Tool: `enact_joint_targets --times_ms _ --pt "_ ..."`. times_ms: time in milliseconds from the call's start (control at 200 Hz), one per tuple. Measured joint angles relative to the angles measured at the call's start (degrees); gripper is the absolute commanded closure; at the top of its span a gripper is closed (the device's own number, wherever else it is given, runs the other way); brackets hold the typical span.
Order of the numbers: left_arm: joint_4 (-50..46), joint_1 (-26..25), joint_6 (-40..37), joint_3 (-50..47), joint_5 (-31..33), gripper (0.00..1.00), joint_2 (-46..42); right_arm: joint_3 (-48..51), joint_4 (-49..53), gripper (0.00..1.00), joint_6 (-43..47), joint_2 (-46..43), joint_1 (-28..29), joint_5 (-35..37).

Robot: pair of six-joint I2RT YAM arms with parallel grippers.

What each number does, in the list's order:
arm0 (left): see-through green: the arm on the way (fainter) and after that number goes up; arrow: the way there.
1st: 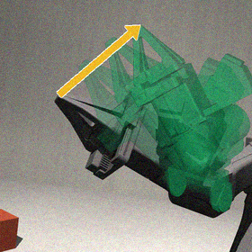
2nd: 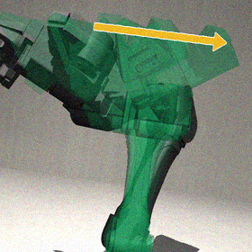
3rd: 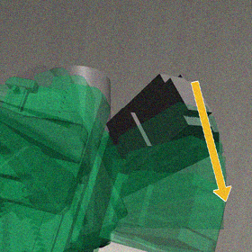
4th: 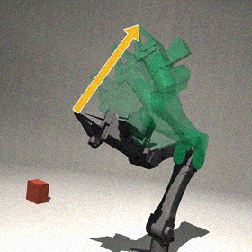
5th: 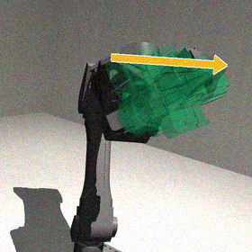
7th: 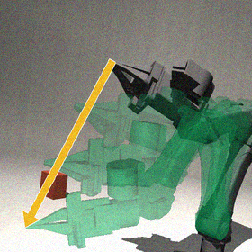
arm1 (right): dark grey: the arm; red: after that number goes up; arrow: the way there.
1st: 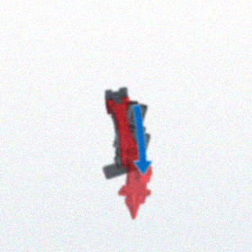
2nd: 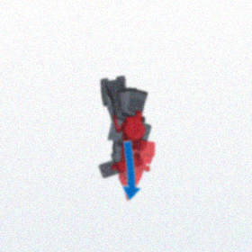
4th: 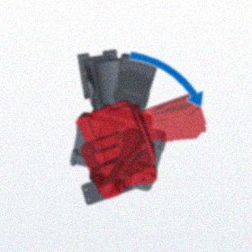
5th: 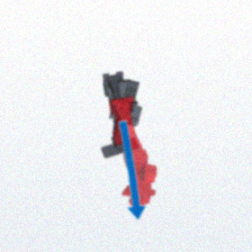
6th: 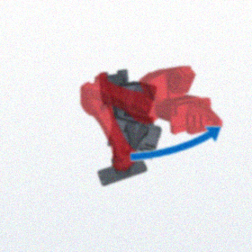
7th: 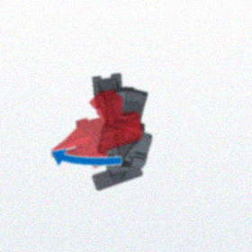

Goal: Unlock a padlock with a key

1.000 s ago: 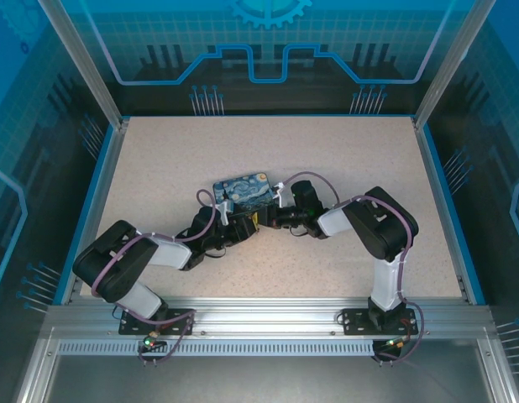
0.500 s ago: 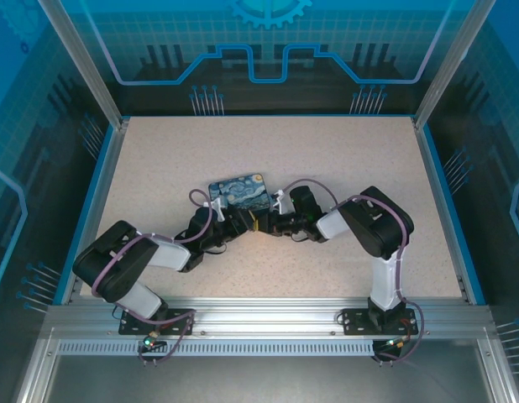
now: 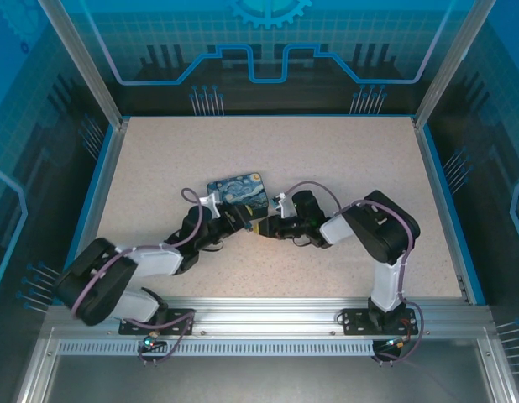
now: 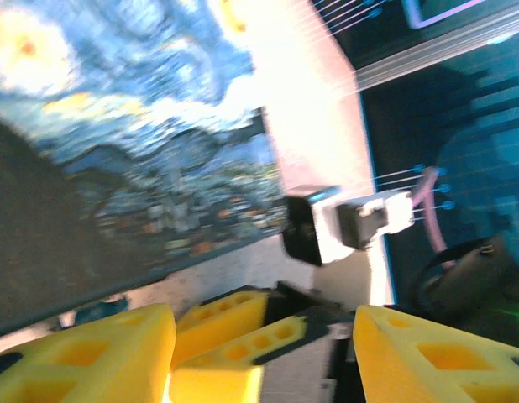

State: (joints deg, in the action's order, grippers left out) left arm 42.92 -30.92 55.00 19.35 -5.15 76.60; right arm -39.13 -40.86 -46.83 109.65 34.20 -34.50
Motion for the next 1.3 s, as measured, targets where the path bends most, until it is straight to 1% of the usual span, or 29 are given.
enact_joint_targets --times_ms 90,180,305,415,620,745,965,1301 --pt "-4.94 0.02 -1.51 0.09 0.15 0.32 -6.69 1.09 -0.37 0.59 1.51 -1.27 0.28 1.2" --pt "-11.87 0.79 -2.51 0.94 0.31 0.29 -12.87 1.57 -0.83 0.55 3.26 -1.81 0.83 2.27" --pt "-20.92 4.55 -3.45 3.19 -0.44 0.25 -18.51 1.64 -1.36 0.5 5.31 -2.08 1.55 3.21" --pt "-26.93 8.37 -4.7 4.66 -2.05 0.22 -20.5 1.46 -1.6 0.49 6.84 -2.08 2.12 4.13" --pt "-34.18 15.02 -7.41 7.41 -5.4 0.19 -18.64 -0.37 1.01 0.46 9.51 -2.08 3.26 7.3" --pt "-35.52 17.2 -8.04 7.58 -6.08 0.19 -16.15 -1.29 2.14 0.44 10.97 -2.08 3.98 9.09" --pt "-33.83 17.46 -8.46 7.58 -8.46 0.19 -9.38 -3.41 4.42 0.41 12.59 -1.57 4.44 10.8" --pt "-29.16 17.35 -8.41 7.58 -10.19 0.19 -4.79 -6.21 6.49 0.4 14.01 -0.24 4.74 11.15"
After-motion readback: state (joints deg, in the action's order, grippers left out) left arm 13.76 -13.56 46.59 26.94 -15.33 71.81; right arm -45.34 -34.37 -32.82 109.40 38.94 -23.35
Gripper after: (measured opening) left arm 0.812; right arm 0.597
